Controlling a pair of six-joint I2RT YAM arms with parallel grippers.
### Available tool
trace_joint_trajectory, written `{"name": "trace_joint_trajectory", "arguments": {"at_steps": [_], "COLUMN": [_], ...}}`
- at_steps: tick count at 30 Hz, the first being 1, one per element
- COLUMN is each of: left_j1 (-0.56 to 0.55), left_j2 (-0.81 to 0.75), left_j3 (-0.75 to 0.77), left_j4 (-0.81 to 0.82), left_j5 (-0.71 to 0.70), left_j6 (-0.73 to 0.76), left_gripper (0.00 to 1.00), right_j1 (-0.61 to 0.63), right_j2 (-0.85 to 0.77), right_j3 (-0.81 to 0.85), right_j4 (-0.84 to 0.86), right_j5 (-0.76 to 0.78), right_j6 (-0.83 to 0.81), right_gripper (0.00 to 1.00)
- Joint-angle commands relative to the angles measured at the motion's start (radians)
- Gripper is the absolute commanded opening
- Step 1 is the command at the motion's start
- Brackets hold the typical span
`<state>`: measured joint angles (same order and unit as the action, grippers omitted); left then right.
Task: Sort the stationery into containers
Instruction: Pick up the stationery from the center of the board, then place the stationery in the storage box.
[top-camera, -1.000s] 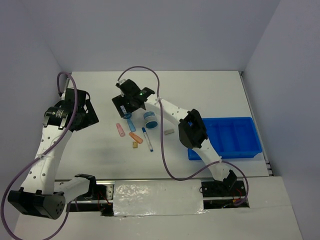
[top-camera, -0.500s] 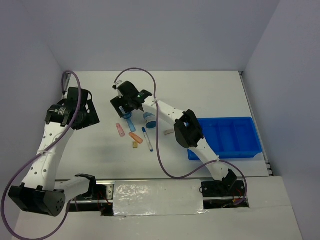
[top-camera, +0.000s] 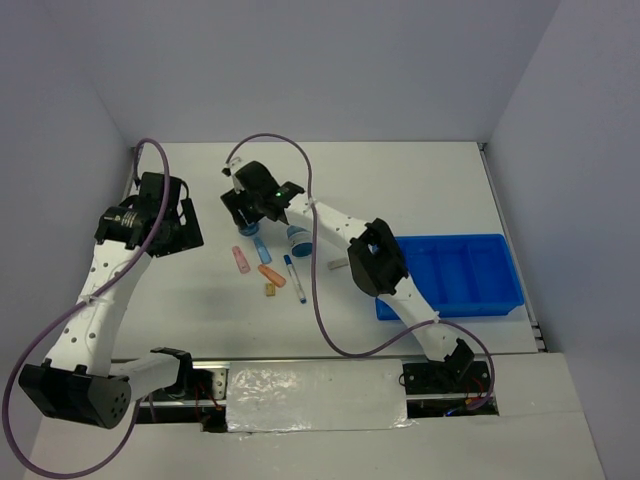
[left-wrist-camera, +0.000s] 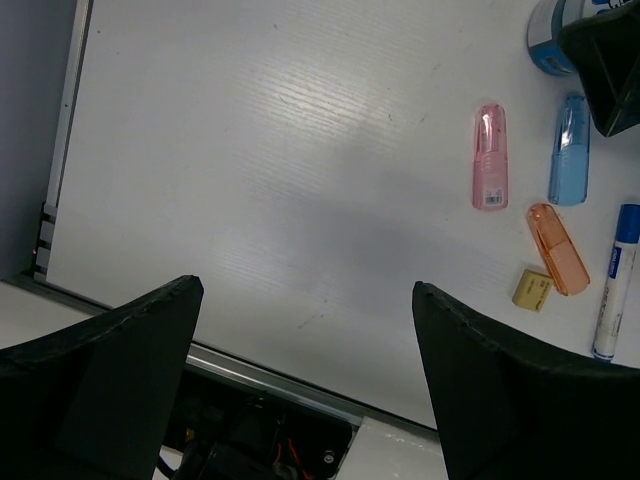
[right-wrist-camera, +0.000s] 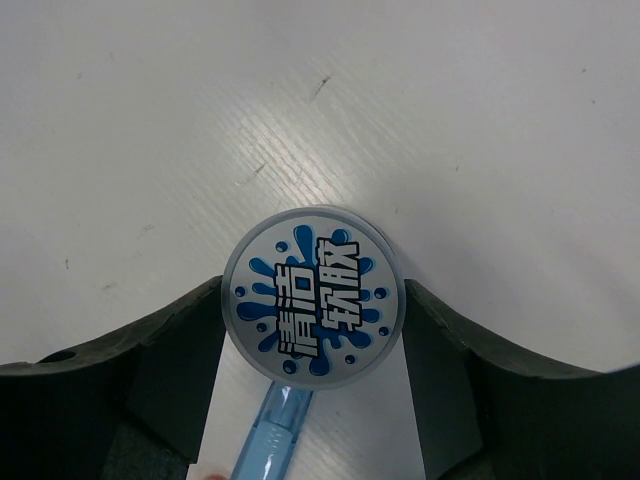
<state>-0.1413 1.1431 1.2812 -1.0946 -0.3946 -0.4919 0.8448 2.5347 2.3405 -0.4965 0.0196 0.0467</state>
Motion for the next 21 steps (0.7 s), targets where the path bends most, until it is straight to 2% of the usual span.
{"name": "trace_joint_trajectory", "arguments": {"at_steps": [1, 4, 7, 8, 11, 12, 13, 15, 17, 21], "left_j1": [-0.009, -0.009, -0.017, -0.023, -0.024, -0.024, -0.024, -0.026, -0.037, -0.112], "left_j2": [-0.002, 0.004, 0.01, 0.01, 0.012, 0.02, 0.026, 0.047, 0.063, 0.141], "left_j3": [0.001, 0.013, 0.023, 0.024, 0.026, 0.024, 0.024, 0.014, -0.003, 0.01], "left_j4": [0.03, 0.044, 0.067, 0.091, 0.145, 0.16, 0.174, 0.209, 0.246, 0.277], "left_j5": [0.011, 0.026, 0.08, 0.094, 0.132, 0.149, 0.16, 0.192, 0.24, 0.255], "left_j6": [0.032, 0.033, 0.052, 0.061, 0.058, 0.053, 0.046, 0.024, -0.008, -0.054], "left_gripper": [0.99, 1.0, 0.99, 0.99, 0.99, 0.99, 0.99, 0.99, 0.99, 0.99], "right_j1": [-0.019, -0.073, -0.15, -0.17, -0.231, -0.255, -0.269, -0.305, -0.322, -0.331], "right_j2": [-0.152, -0.322, -0.448, -0.474, -0.605, -0.695, -0.749, -0.931, -1.118, -1.32], "right_j3": [-0.047, -0.159, -0.175, -0.172, -0.217, -0.31, -0.369, -0.605, -0.824, -1.038], "right_j4": [0.168, 0.368, 0.383, 0.318, 0.092, -0.012, -0.054, -0.105, -0.113, -0.155], "right_j5": [-0.064, -0.232, -0.287, -0.258, -0.007, 0.141, 0.192, 0.267, 0.26, 0.301], "right_j6": [0.018, 0.065, 0.114, 0.12, 0.113, 0.125, 0.14, 0.191, 0.232, 0.275], "right_gripper": [0.21, 0.21, 0.21, 0.21, 0.21, 0.2, 0.18, 0.16, 0.17, 0.19]}}
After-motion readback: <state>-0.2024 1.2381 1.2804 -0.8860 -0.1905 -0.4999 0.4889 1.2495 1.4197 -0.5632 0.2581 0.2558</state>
